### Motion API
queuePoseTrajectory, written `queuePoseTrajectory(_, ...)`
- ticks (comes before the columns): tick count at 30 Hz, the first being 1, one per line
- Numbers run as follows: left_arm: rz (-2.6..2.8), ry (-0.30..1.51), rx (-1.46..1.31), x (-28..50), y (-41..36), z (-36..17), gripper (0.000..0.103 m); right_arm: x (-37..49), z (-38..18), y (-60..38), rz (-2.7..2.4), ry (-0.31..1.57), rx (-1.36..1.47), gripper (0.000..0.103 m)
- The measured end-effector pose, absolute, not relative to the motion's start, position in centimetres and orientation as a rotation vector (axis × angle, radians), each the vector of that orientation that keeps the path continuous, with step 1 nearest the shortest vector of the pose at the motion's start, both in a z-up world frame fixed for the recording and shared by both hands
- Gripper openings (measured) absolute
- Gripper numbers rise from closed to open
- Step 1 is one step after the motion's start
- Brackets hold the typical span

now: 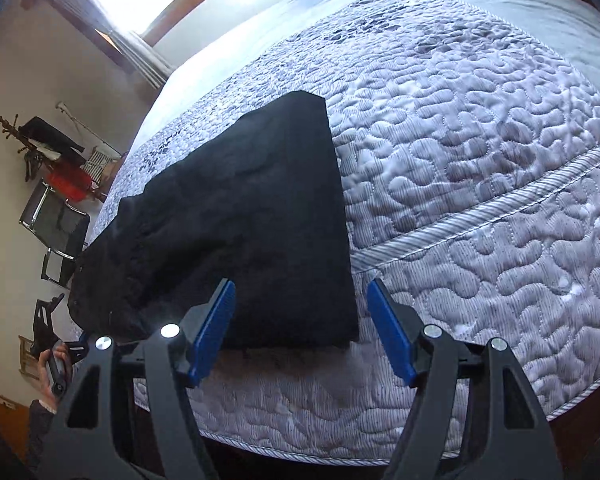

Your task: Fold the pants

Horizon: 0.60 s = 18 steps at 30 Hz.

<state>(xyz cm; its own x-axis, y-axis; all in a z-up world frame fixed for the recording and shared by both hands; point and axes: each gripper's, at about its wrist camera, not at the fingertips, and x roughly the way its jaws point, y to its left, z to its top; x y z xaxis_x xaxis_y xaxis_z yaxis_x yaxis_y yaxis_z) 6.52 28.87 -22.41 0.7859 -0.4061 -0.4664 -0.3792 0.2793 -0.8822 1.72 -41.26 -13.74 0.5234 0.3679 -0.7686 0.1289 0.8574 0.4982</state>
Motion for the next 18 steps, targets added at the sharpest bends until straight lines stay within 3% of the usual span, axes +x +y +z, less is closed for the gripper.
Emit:
queuePoseTrajectory(15, -0.007, 0.708, -1.312, 11.9, 28.4, -22.6, 0.095, 3.2, -14.1, -39.9, 0.129, 1.064, 0.501, 0.069)
queuePoseTrajectory(16, -0.008, 0.708, -1.302, 12.3, 28.2, -22.5, 0.087, 3.2, -14.2, -39.9, 0.127, 1.067, 0.495, 0.069)
queuePoseTrajectory(17, -0.006, 0.717, -1.286, 12.4, 28.0, -22.3, 0.07, 3.2, -14.2, -39.8, 0.126, 1.07, 0.489, 0.069)
queuePoseTrajectory(18, 0.008, 0.739, -1.264, 12.5, 27.8, -22.3, 0.062, 3.3, -14.3, -39.8, 0.127, 1.071, 0.489, 0.069)
